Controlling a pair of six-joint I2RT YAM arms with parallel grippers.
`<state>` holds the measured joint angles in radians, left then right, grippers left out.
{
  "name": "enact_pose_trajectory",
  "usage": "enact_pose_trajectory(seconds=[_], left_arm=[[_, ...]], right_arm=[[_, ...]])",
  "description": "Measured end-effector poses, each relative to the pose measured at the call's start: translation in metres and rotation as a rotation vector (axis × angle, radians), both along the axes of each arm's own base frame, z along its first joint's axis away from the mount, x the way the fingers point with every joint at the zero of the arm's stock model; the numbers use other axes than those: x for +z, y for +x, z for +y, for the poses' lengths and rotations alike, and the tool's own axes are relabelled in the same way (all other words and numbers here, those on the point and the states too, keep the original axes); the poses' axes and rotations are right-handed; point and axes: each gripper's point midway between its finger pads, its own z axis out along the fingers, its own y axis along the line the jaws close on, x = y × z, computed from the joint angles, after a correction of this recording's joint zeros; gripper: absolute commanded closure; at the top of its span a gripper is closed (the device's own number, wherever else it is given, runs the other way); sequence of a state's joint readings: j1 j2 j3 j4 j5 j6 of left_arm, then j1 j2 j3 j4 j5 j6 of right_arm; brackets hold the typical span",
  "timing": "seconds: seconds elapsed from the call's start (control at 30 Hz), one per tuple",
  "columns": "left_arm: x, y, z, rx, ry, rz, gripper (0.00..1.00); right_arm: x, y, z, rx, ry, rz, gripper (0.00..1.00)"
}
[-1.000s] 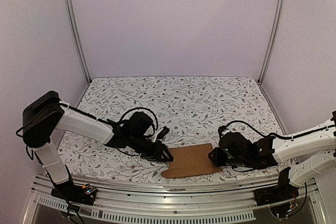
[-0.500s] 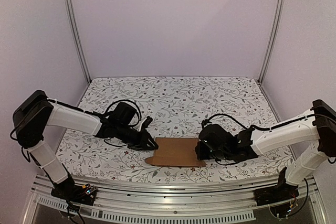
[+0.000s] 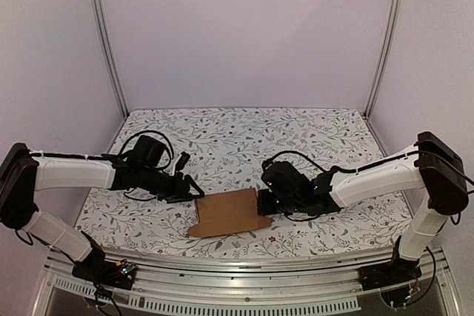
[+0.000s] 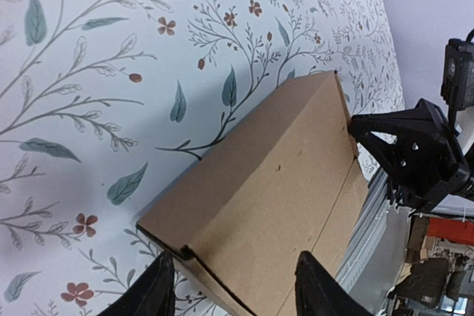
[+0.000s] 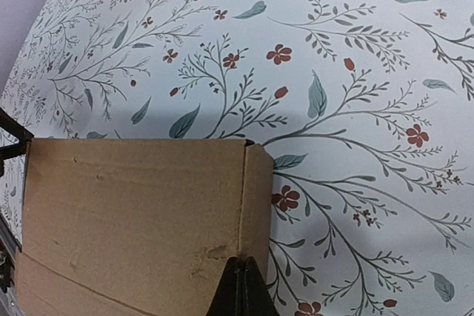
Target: Fold the paper box
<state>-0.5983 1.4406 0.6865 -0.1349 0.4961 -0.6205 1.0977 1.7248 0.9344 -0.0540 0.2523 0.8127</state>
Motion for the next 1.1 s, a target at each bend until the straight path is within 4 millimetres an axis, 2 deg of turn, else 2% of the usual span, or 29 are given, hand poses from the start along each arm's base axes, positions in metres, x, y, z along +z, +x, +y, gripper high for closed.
enact_pose_trajectory(seconds=[0.07,0.17,0.63,0.9,1.1], left_arm=[[0.005,-0.001,0.007,0.02,-0.005,-0.015,0.42],[0.011,-0.003,0.011,0.029,-0.014,-0.031,0.27],[0.009,-0.021,0.023,0.067,-0.042,0.001,0.25],[-0.017,-0.042,0.029,0.119,-0.092,0.112,0.18],[-0.017,-0.043,0.026,0.162,-0.161,0.141,0.16]], right_arm=[[0.0,0.001,0.004,0.014,0.008,0.0,1.0],[0.0,0.001,0.008,0.03,0.021,0.003,1.0],[0.0,0.0,0.014,0.061,0.044,0.015,1.0],[0.0,0.002,0.014,0.056,0.05,0.011,1.0],[-0.001,0.003,0.014,0.055,0.067,0.001,1.0]])
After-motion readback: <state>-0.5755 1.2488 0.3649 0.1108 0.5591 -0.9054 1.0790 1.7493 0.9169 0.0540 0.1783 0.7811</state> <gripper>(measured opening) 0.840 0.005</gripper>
